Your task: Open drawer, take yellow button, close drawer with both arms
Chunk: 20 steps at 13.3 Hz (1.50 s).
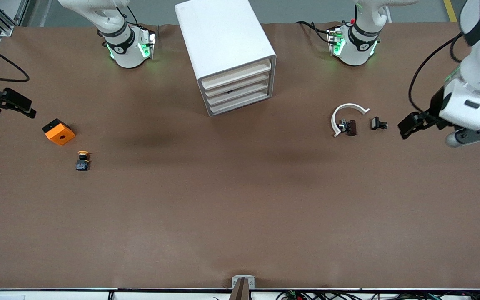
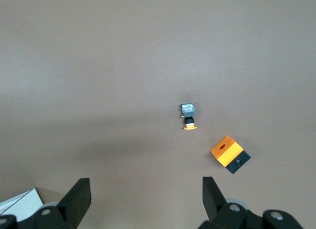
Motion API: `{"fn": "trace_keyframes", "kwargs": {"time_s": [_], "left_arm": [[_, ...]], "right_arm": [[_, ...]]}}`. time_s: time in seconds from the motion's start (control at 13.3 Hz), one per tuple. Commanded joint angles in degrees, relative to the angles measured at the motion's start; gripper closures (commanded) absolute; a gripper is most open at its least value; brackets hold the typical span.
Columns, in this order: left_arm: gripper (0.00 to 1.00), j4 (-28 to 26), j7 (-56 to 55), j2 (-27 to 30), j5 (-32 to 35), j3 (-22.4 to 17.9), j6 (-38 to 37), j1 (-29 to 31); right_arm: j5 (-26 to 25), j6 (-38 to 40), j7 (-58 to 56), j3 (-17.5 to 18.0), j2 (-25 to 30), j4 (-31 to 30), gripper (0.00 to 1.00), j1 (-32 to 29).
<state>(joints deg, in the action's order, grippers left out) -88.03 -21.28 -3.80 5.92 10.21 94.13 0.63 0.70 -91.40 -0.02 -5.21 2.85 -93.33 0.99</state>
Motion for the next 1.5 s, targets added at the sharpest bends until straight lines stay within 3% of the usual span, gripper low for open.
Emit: {"fn": "trace_keyframes", "kwargs": {"time_s": [0.0,0.37,0.6,0.75,1.05,1.42], "left_arm": [[0.0,-2.66,7.28,4.4,-1.78,0.86,-0.97,3.93],[0.0,-11.18,11.08,14.33,-3.81,0.69,-1.05,4.91],[0.0,-14.27,11.43,17.24,-6.62,-0.36,-1.05,4.03],[0.0,-13.75,14.24,17.25,-6.62,-1.94,-1.05,0.96],[0.0,-13.4,14.42,16.46,-5.83,-1.95,-1.23,0.86],[0.0,-2.96,14.69,7.5,-5.66,-2.04,-8.51,2.17]], "right_arm": [[-1.05,2.45,0.72,0.02,-0.56,4.11,0.0,0.33],[-0.26,3.16,0.46,-0.42,-0.82,5.79,0.0,-0.2],[-0.17,3.6,0.46,-0.33,-0.82,5.97,0.0,-0.2],[-0.17,3.6,0.63,-0.15,-0.82,5.97,0.0,0.06],[-0.17,3.6,0.28,-0.15,-0.82,5.97,0.0,-0.02],[-0.26,3.6,0.19,-0.24,-0.82,5.97,0.0,-0.11]]}}
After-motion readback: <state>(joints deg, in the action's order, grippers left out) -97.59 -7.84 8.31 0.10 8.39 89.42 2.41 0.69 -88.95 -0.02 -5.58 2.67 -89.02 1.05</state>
